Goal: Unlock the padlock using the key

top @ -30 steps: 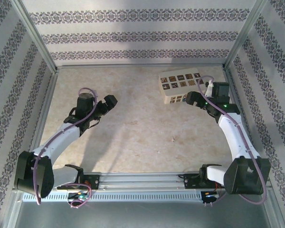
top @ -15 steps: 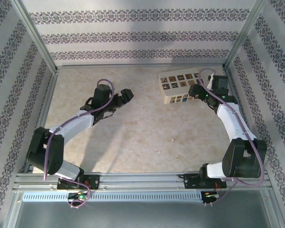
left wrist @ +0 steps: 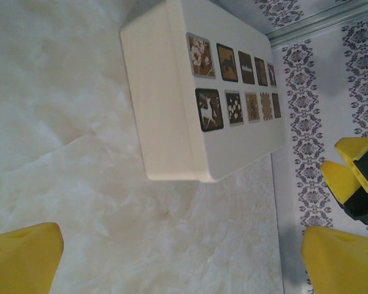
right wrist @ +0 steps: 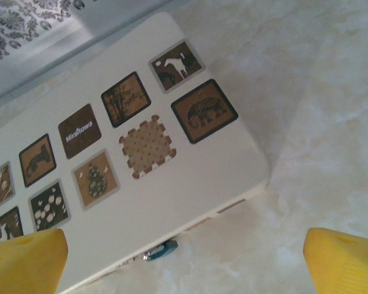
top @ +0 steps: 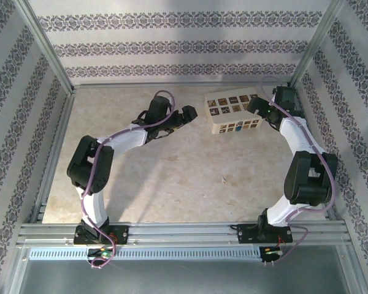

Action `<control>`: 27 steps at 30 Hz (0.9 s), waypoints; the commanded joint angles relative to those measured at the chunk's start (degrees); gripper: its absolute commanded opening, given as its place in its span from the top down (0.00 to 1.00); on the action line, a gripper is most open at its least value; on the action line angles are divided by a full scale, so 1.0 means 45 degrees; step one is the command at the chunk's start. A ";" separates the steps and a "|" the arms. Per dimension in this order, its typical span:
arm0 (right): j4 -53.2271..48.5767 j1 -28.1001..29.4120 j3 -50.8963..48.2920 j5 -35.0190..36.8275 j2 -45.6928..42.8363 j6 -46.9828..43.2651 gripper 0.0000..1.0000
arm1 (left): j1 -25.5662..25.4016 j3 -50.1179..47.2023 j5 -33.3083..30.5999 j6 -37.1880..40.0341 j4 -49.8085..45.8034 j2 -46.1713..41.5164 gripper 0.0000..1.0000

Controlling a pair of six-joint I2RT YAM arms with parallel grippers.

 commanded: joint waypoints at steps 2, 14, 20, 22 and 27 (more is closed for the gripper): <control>0.0391 -0.0148 0.0688 0.0076 0.0682 0.0515 0.02 | -0.0259 0.1412 0.0423 -0.0059 0.0173 0.1069 0.00; 0.0962 -0.0246 0.1536 -0.0017 0.2384 0.0950 0.01 | -0.0508 0.4952 0.0605 -0.0215 -0.0629 0.3762 0.00; 0.0979 -0.0274 0.1960 -0.0109 0.3147 0.0613 0.02 | -0.0728 0.6364 0.0612 -0.0280 -0.1167 0.4891 0.00; 0.1115 -0.0323 0.1986 -0.0180 0.3313 0.0507 0.02 | -0.0803 0.6912 0.0673 -0.0285 -0.1425 0.5313 0.00; 0.1036 -0.0382 0.2222 -0.0534 0.3737 0.0084 0.02 | -0.0885 0.8074 0.0680 -0.0299 -0.1962 0.6208 0.00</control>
